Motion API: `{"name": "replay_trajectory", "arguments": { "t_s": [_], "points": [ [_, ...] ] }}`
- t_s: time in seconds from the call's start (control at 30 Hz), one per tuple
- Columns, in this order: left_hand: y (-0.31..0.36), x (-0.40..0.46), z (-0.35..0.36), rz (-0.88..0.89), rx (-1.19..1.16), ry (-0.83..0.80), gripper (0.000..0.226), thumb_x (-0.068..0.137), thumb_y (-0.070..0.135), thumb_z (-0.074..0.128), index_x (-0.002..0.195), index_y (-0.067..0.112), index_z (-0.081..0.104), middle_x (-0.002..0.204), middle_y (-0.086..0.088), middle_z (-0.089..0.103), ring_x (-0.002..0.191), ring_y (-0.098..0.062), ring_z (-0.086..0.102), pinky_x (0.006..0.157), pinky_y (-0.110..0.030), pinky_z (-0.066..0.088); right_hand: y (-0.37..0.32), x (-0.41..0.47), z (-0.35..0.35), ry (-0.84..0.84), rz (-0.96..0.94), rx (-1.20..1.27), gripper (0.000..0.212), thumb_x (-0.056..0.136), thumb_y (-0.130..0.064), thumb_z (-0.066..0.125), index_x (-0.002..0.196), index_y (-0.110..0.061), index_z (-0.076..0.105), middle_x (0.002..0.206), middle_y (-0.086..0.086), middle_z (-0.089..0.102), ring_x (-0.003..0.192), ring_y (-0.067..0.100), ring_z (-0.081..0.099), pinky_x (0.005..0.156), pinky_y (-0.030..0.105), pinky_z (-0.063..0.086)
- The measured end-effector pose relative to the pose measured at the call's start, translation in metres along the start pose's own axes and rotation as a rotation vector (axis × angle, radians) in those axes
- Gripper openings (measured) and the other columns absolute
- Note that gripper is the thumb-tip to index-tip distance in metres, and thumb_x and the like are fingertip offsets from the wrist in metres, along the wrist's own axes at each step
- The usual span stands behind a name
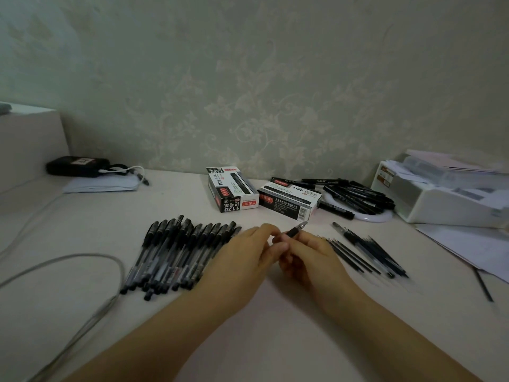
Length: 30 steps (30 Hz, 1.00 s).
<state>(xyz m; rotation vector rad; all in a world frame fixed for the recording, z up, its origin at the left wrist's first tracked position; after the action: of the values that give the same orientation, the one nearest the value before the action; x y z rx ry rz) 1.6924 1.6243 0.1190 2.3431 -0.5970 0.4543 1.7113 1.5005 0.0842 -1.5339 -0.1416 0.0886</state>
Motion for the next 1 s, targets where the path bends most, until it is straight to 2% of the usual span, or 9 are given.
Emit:
{"name": "replay_trajectory", "arguments": {
  "t_s": [0.07, 0.17, 0.27, 0.37, 0.53, 0.67, 0.77, 0.87, 1.0],
  "points": [
    [-0.001, 0.000, 0.001, 0.005, 0.030, -0.037, 0.032, 0.097, 0.045, 0.042, 0.124, 0.029, 0.051, 0.084, 0.017, 0.053, 0.081, -0.004, 0.052, 0.075, -0.028, 0.047, -0.002, 0.000, 0.000, -0.019, -0.003, 0.010, 0.024, 0.094, -0.031, 0.062, 0.078, -0.018, 0.074, 0.066, 0.003, 0.062, 0.062, 0.015, 0.058, 0.062, 0.027, 0.045],
    [-0.002, 0.000, 0.001, 0.007, 0.150, -0.065, 0.030, 0.102, 0.035, 0.039, 0.130, 0.032, 0.046, 0.100, 0.009, 0.061, 0.090, -0.014, 0.058, 0.077, -0.039, 0.050, -0.004, 0.002, -0.007, 0.055, -0.007, -0.047, 0.028, 0.094, -0.041, 0.061, 0.080, -0.021, 0.074, 0.073, 0.004, 0.070, 0.059, 0.012, 0.059, 0.058, 0.024, 0.045],
    [-0.003, -0.001, -0.003, 0.013, 0.239, -0.042, 0.027, 0.103, 0.029, 0.036, 0.128, 0.031, 0.046, 0.104, 0.007, 0.056, 0.091, -0.016, 0.056, 0.076, -0.041, 0.050, -0.005, 0.003, -0.019, 0.135, -0.018, -0.069, 0.026, 0.091, -0.039, 0.065, 0.078, -0.016, 0.069, 0.068, 0.003, 0.067, 0.055, 0.011, 0.055, 0.059, 0.028, 0.043],
    [-0.002, -0.004, -0.007, 0.025, 0.211, 0.000, 0.024, 0.098, 0.022, 0.041, 0.121, 0.029, 0.049, 0.102, 0.010, 0.052, 0.089, -0.012, 0.051, 0.074, -0.036, 0.049, -0.006, 0.002, -0.017, 0.103, -0.023, -0.082, 0.021, 0.090, -0.034, 0.067, 0.079, -0.016, 0.069, 0.067, 0.003, 0.066, 0.055, 0.011, 0.054, 0.059, 0.029, 0.043],
    [-0.002, -0.006, -0.007, 0.017, 0.167, -0.013, 0.019, 0.094, 0.042, 0.051, 0.111, 0.037, 0.043, 0.093, 0.018, 0.049, 0.085, -0.001, 0.050, 0.071, -0.028, 0.050, -0.007, 0.000, -0.012, 0.042, -0.034, -0.139, 0.020, 0.092, -0.032, 0.065, 0.080, -0.016, 0.069, 0.066, 0.002, 0.066, 0.056, 0.011, 0.055, 0.059, 0.029, 0.045],
    [-0.002, -0.003, -0.010, 0.022, 0.176, 0.004, 0.008, 0.096, 0.037, 0.050, 0.101, 0.031, 0.049, 0.091, 0.011, 0.053, 0.083, -0.008, 0.052, 0.071, -0.036, 0.049, -0.009, -0.001, -0.009, 0.003, -0.037, -0.178, 0.026, 0.095, -0.034, 0.062, 0.076, -0.017, 0.068, 0.063, 0.001, 0.065, 0.055, 0.011, 0.055, 0.056, 0.026, 0.044],
    [-0.001, -0.003, -0.011, 0.017, 0.196, 0.015, 0.010, 0.096, 0.036, 0.050, 0.103, 0.029, 0.054, 0.091, 0.010, 0.050, 0.079, -0.008, 0.050, 0.070, -0.035, 0.048, -0.009, -0.001, -0.008, 0.011, -0.046, -0.179, 0.031, 0.096, -0.035, 0.059, 0.075, -0.014, 0.067, 0.061, 0.002, 0.065, 0.053, 0.012, 0.054, 0.053, 0.025, 0.044],
    [0.000, -0.003, -0.011, 0.008, 0.189, 0.000, 0.013, 0.097, 0.034, 0.049, 0.104, 0.026, 0.056, 0.094, 0.009, 0.051, 0.083, -0.009, 0.051, 0.073, -0.036, 0.048, -0.008, 0.000, -0.008, 0.000, -0.050, -0.198, 0.031, 0.096, -0.035, 0.060, 0.079, -0.009, 0.067, 0.063, 0.003, 0.066, 0.055, 0.012, 0.055, 0.054, 0.025, 0.044],
    [-0.001, -0.003, -0.010, -0.015, 0.180, -0.041, 0.018, 0.100, 0.034, 0.044, 0.105, 0.025, 0.058, 0.096, 0.008, 0.054, 0.088, -0.010, 0.052, 0.077, -0.038, 0.047, -0.008, 0.000, -0.009, -0.026, -0.055, -0.191, 0.026, 0.094, -0.032, 0.062, 0.076, -0.015, 0.068, 0.064, 0.003, 0.066, 0.054, 0.012, 0.054, 0.053, 0.022, 0.044]
  ]
}}
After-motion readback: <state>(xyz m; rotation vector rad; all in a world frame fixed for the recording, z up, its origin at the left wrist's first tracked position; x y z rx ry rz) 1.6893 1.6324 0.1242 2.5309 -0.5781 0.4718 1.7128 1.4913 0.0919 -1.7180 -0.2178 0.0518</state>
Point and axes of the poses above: each hand's wrist, its own x-axis towards the middle knuckle, its own z-axis out of the palm, y = z × x, the point moved 7 cm from there along x, towards the middle knuckle
